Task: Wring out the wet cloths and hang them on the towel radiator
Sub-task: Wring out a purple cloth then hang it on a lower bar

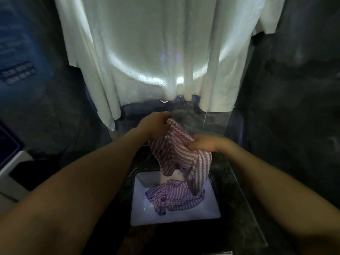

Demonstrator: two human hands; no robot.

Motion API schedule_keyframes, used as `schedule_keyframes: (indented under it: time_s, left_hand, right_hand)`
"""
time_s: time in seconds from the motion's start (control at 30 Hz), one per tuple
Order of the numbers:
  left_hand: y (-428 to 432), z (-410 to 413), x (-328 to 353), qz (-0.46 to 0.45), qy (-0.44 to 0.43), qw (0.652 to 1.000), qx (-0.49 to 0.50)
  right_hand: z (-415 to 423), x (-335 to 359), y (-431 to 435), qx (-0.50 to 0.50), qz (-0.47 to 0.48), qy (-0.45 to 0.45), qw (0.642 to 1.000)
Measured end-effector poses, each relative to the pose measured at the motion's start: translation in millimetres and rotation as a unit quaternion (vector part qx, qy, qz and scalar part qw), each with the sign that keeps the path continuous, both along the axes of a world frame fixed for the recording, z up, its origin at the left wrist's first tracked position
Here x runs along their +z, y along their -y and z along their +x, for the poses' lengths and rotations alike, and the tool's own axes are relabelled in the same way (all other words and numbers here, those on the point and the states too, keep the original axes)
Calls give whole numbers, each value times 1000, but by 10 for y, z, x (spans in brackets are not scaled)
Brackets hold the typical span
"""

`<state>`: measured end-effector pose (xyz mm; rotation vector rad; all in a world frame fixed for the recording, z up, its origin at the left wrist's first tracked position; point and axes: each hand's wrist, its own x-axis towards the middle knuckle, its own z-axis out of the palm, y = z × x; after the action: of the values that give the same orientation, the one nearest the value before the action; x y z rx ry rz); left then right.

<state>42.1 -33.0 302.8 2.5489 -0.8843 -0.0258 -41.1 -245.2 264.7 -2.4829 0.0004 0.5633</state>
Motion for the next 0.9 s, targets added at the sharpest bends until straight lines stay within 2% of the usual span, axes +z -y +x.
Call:
schedule_keyframes:
  time_s: [0.07, 0.2, 0.3, 0.53, 0.73, 0.8, 0.9]
  left_hand:
    - [-45, 8, -63, 3, -10, 1000, 3]
    - [-96, 0, -201, 25, -11, 1000, 6]
    - [-131, -20, -276, 41, -13, 999, 1]
    - [-189, -22, -324, 14, -35, 999, 4]
    - [-233, 12, -484, -7, -58, 998, 36]
    - [-232, 1, -560, -7, -73, 996, 47]
    - [-223, -52, -647, -19, -78, 995, 55]
  right_hand:
    - [13, 19, -26, 27, -9, -25, 999]
    - [41, -27, -111, 61, -148, -24, 987]
    - [37, -8, -175, 76, -204, -46, 975]
    - [-9, -2, -122, 53, -136, -10, 989]
    - [-97, -46, -139, 92, -97, -15, 991]
    - [-137, -15, -178, 103, -141, -25, 984]
    - [-182, -6, -262, 111, -238, 18, 965]
